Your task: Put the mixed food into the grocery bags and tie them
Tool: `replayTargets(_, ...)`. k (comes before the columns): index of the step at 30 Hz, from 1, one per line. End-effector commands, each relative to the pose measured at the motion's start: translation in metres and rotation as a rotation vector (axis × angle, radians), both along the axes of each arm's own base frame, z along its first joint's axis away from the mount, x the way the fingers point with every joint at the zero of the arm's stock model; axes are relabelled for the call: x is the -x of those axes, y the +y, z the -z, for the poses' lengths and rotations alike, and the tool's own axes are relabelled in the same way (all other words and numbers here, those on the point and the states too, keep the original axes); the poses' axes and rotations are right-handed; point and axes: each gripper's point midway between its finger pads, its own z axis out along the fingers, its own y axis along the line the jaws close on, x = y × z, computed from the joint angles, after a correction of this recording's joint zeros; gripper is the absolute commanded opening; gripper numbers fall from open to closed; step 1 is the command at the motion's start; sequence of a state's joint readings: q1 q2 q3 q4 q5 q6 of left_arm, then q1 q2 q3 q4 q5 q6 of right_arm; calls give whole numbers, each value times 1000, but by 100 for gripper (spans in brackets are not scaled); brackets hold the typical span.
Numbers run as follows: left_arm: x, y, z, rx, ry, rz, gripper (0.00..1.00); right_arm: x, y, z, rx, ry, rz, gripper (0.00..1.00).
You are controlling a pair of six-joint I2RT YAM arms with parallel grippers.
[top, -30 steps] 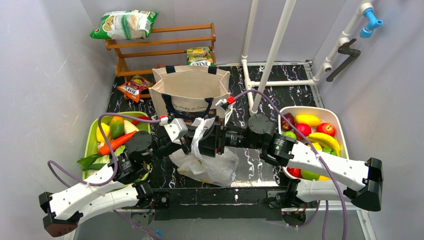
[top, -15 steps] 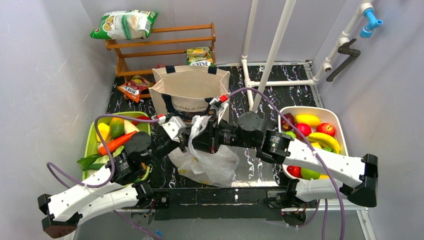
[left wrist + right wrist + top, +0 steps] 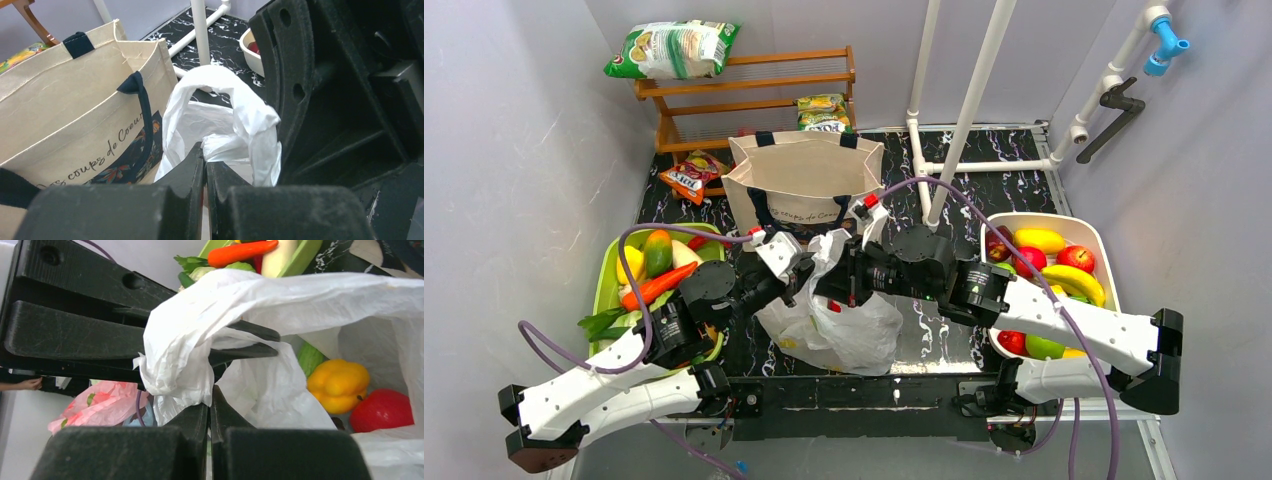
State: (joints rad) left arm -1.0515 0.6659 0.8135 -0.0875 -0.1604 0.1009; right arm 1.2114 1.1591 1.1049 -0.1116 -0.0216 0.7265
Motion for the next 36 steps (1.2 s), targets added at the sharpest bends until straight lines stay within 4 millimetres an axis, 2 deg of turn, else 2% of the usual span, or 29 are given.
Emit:
replayTargets(1,-8,14,-14,2,-10,-83,0,-8,-15,-22,-16,-50,61,1)
replayTargets(10,-9,23,-14,-28,14,-117,0,-16,-29,-27,-14,-110,114,1)
replayTargets(15,-8,33,-19,-45,44,-152,0,-31,-46,-20,72,-142,206,1)
replayTargets(21,-11,37,-15,-108,109,-195,0,-48,-63,-10,204,-192,291,1)
replayTargets(26,-22,48,-11,-144,194,-334,0,-61,-74,-8,315,-251,342,1)
replayTargets(31,-36,52,-14,-167,207,-440,0,-75,-82,-9,428,-318,390,1)
replayTargets(36,-54,85,-20,-137,203,-718,0,-91,-99,-9,595,-379,503,1)
